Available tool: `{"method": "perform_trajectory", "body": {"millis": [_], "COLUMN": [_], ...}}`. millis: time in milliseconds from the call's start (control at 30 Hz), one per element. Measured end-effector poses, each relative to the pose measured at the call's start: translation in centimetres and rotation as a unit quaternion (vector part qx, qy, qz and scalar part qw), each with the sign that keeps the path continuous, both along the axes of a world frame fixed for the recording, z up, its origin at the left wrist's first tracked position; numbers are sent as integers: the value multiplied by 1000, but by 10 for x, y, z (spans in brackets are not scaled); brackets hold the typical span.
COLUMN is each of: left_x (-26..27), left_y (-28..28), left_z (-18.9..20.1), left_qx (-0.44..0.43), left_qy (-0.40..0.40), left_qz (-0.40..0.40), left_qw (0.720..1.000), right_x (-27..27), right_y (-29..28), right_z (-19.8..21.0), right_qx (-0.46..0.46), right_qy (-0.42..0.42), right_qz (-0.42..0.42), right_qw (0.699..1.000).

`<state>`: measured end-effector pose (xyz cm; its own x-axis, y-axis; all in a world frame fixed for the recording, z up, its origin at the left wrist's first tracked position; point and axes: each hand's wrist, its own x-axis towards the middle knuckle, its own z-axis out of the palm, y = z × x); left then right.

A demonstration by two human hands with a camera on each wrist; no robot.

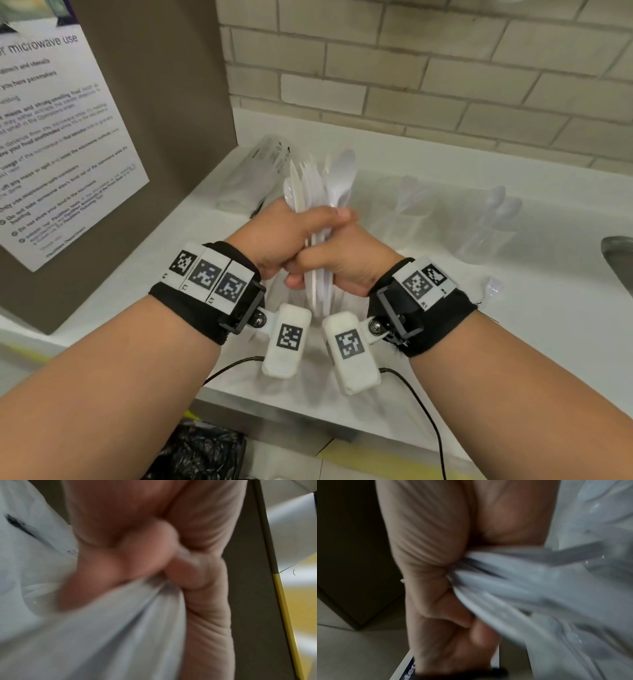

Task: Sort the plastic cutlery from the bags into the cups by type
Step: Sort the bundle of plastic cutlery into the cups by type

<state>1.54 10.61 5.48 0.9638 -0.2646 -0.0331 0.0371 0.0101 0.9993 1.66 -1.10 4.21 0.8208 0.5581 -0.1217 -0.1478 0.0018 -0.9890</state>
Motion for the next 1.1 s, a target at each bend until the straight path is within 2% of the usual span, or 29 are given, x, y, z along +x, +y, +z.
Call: {"method": "perform_trajectory", "body": {"millis": [100,200,300,367,467,533,567,667,733,833,1000,1100], "left_x": [-1,-4,-7,-6,3,12,15,18,15,14,11,9], "left_y": [1,3,7,9,11,14,16,21,19,16,12,10], "left_z": [5,2,-1,-1,-2,-4,-5,-19,-25,-26,-20,-18], "left_qx": [-35,-78,-19,-19,-94,-174,-174,-29,36,72,100,97], "left_qy": [14,30,36,37,51,59,48,-11,-33,-47,-72,-97], "left_qz": [37,62,-2,-7,80,148,178,218,200,184,149,134], "left_qw": [999,995,999,999,991,972,967,976,979,979,981,981], "right_x": [-2,-3,-4,-2,3,11,14,23,24,24,30,30], "right_y": [5,9,12,14,9,1,-3,-9,-9,-4,6,9], "right_z": [-1,4,2,-2,-8,-9,-7,8,22,37,36,36], "right_qx": [-62,-57,-29,-27,-88,-189,-216,-176,-137,-141,-249,-237], "right_qy": [-19,2,-28,-31,-33,-77,-100,-158,-219,-294,-342,-320], "right_qz": [17,7,-15,-16,-13,-49,-86,-212,-242,-203,-190,-183], "right_qw": [998,998,999,999,996,978,967,948,935,923,886,899]}}
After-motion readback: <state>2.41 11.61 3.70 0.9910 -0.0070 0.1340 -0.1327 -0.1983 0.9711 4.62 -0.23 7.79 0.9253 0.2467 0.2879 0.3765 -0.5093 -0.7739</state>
